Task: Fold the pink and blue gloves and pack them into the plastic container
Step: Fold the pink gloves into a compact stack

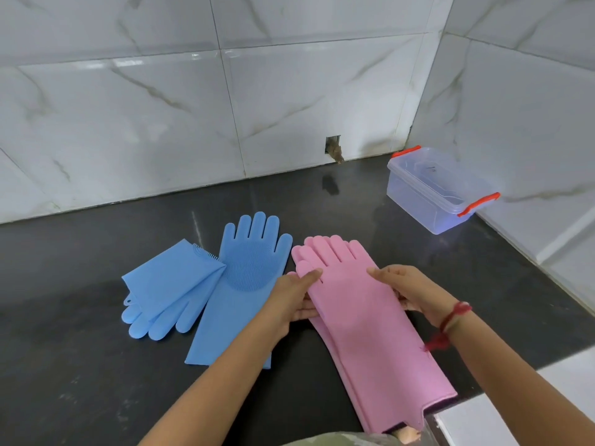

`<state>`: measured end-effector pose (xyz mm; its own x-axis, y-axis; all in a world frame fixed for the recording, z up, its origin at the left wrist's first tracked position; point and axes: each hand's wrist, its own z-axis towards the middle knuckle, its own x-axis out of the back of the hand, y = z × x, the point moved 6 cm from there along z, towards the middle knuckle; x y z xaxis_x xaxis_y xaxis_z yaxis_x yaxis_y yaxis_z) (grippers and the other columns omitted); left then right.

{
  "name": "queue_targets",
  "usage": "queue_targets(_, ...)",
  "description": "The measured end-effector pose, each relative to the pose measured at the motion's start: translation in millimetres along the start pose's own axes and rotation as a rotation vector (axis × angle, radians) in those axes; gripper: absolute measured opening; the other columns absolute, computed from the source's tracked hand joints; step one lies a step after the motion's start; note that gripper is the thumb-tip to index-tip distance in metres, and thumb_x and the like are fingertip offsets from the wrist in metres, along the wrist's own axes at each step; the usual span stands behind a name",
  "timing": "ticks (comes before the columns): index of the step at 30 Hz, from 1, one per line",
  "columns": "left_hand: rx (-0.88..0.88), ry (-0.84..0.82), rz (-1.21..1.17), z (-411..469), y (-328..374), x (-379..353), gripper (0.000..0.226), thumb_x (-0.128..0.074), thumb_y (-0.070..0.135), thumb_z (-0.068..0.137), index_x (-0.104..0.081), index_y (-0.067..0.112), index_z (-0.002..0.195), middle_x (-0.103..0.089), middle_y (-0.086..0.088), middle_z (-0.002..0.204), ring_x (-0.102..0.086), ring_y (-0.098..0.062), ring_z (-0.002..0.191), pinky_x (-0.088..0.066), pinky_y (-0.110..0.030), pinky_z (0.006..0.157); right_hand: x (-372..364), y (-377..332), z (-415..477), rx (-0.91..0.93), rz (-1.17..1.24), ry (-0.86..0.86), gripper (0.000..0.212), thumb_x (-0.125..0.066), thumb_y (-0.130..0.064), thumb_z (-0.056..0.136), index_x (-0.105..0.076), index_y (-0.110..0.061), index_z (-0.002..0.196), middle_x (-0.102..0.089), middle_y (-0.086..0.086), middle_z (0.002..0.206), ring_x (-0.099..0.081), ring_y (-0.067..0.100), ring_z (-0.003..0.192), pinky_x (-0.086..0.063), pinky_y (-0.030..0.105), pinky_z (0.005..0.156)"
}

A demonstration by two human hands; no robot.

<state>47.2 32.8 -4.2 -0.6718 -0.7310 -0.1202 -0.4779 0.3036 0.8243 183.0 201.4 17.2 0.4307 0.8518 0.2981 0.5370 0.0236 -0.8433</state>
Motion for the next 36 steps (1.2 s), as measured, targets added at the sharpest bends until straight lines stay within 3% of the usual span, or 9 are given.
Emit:
queue_targets(2, -0.033, -0.003, 0.087, 2.9, 6.4, 2.5, 0.035, -0.064, 0.032, 0.089, -0.058, 0.014, 0.118, -0.071, -0.005, 0.100, -0.071, -0.018, 0.080, -0.058, -0.025, 0.057, -7.0, -10.2, 8.3, 0.027, -0.036, 0.019, 0.038, -0.064, -0.043, 0.082, -0.049, -0.009, 0.078, -0.048, 0.010, 0.072, -0.045, 0.022, 0.062, -0.038, 0.022, 0.055)
queue_targets(4, -0.099, -0.007, 0.147, 5.5, 11.5, 2.3, 0.035, -0.063, 0.025, 0.090, -0.055, 0.015, 0.123, -0.068, -0.004, 0.107, -0.069, -0.016, 0.083, -0.058, -0.024, 0.058, -18.0, -18.2, 15.1, 0.028, -0.056, -0.047, 0.032, -0.063, -0.038, 0.085, -0.057, -0.007, 0.078, -0.063, 0.004, 0.075, -0.061, 0.016, 0.060, -0.049, 0.023, 0.054)
queue_targets(7, -0.186, 0.004, 0.121, 7.4, 19.9, 5.1, 0.021, -0.063, 0.021, 0.090, -0.061, 0.021, 0.111, -0.068, -0.001, 0.100, -0.072, -0.013, 0.073, -0.056, -0.022, 0.054, -23.2, -28.0, 21.6, 0.101, 0.032, -0.046, 0.017, -0.057, -0.025, 0.090, -0.065, -0.018, 0.103, -0.071, 0.006, 0.102, -0.069, 0.024, 0.091, -0.057, 0.040, 0.083)
queue_targets(9, -0.177, 0.029, 0.041, 7.7, 17.6, 12.1, 0.011, -0.062, 0.019, 0.090, -0.061, 0.025, 0.099, -0.070, -0.002, 0.096, -0.072, -0.012, 0.069, -0.055, -0.022, 0.052, -23.5, -29.0, 23.9, 0.123, 0.146, -0.004, 0.018, -0.055, -0.022, 0.091, -0.063, -0.019, 0.107, -0.070, 0.009, 0.107, -0.067, 0.029, 0.095, -0.055, 0.044, 0.087)
queue_targets(14, -0.089, 0.034, 0.055, 9.0, -3.3, 19.4, 0.021, -0.059, 0.019, 0.093, -0.056, 0.020, 0.113, -0.068, -0.005, 0.104, -0.072, -0.019, 0.079, -0.058, -0.026, 0.056, -31.3, -7.4, 26.0, 0.046, 0.061, 0.044, 0.023, -0.057, -0.021, 0.090, -0.058, -0.010, 0.110, -0.068, 0.015, 0.110, -0.067, 0.032, 0.094, -0.055, 0.045, 0.086)
queue_targets(22, -0.215, 0.185, 0.289, 10.6, -1.2, 20.9, 0.030, -0.057, 0.024, 0.093, -0.050, 0.021, 0.121, -0.060, -0.002, 0.111, -0.064, -0.019, 0.091, -0.055, -0.021, 0.056, -28.1, -16.2, 24.2, 0.098, -0.252, 0.137, 0.025, -0.053, -0.024, 0.089, -0.052, -0.014, 0.112, -0.061, 0.007, 0.109, -0.061, 0.027, 0.098, -0.051, 0.047, 0.090)
queue_targets(27, -0.203, 0.143, 0.262, 10.6, -6.8, 21.5, 0.026, -0.050, 0.018, 0.092, -0.047, 0.020, 0.118, -0.058, -0.003, 0.111, -0.061, -0.017, 0.094, -0.054, -0.022, 0.062, -28.8, -7.4, 27.1, 0.051, -0.103, 0.193, 0.020, -0.045, -0.018, 0.088, -0.054, -0.011, 0.104, -0.059, 0.010, 0.107, -0.059, 0.030, 0.097, -0.050, 0.049, 0.092)
queue_targets(31, -0.181, 0.117, 0.308, 12.4, -7.6, 21.3, 0.028, -0.044, 0.015, 0.093, -0.042, 0.020, 0.120, -0.056, -0.007, 0.110, -0.060, -0.018, 0.093, -0.054, -0.022, 0.062, -27.4, -7.4, 31.1, -0.001, -0.064, 0.204, 0.013, -0.045, -0.018, 0.083, -0.054, -0.010, 0.089, -0.056, 0.008, 0.092, -0.051, 0.023, 0.080, -0.048, 0.040, 0.079)
queue_targets(36, -0.209, 0.174, 0.490, 11.3, -4.0, 22.8, 0.030, -0.050, 0.020, 0.091, -0.034, 0.019, 0.116, -0.055, -0.007, 0.102, -0.061, -0.019, 0.082, -0.059, -0.033, 0.069, -28.7, -9.6, 31.7, 0.021, -0.242, 0.211, 0.017, -0.048, -0.024, 0.085, -0.051, -0.017, 0.100, -0.057, -0.002, 0.085, -0.056, 0.019, 0.078, -0.048, 0.033, 0.070)
